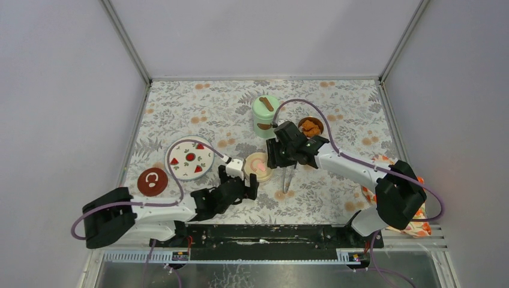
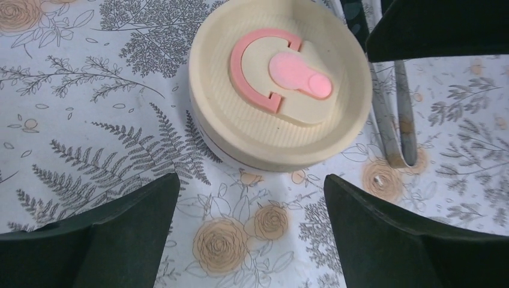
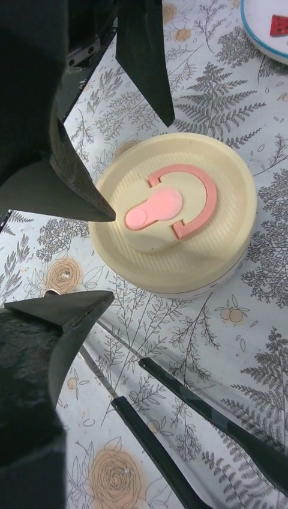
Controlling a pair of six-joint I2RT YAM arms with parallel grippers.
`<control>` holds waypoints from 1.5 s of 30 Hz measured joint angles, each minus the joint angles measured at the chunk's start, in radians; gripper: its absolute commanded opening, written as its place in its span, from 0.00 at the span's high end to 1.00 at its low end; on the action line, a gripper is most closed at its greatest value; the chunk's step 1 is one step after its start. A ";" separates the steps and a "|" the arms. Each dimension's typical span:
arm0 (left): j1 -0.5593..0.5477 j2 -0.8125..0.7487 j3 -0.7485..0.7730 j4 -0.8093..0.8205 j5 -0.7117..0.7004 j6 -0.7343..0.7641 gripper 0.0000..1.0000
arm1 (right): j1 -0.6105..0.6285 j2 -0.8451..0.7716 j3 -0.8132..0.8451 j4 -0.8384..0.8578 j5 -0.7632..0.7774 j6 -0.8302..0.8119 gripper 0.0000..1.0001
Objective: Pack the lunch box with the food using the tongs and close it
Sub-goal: Screw the box lid onto the packing box.
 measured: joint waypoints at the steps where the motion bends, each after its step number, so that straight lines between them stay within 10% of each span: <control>1: 0.000 -0.031 0.000 -0.027 0.007 -0.003 0.02 | -0.002 -0.008 0.001 0.001 0.002 -0.007 0.47; 11: 0.151 -0.215 0.070 -0.262 0.125 -0.075 0.13 | -0.032 -0.018 0.000 -0.008 0.025 -0.058 0.48; 32: 0.321 0.084 0.195 -0.214 0.382 -0.121 0.61 | -0.041 0.098 0.000 0.029 -0.078 -0.103 0.59; 45: 0.375 0.179 0.195 -0.060 0.375 -0.157 0.44 | -0.037 0.093 -0.012 0.047 -0.082 -0.072 0.59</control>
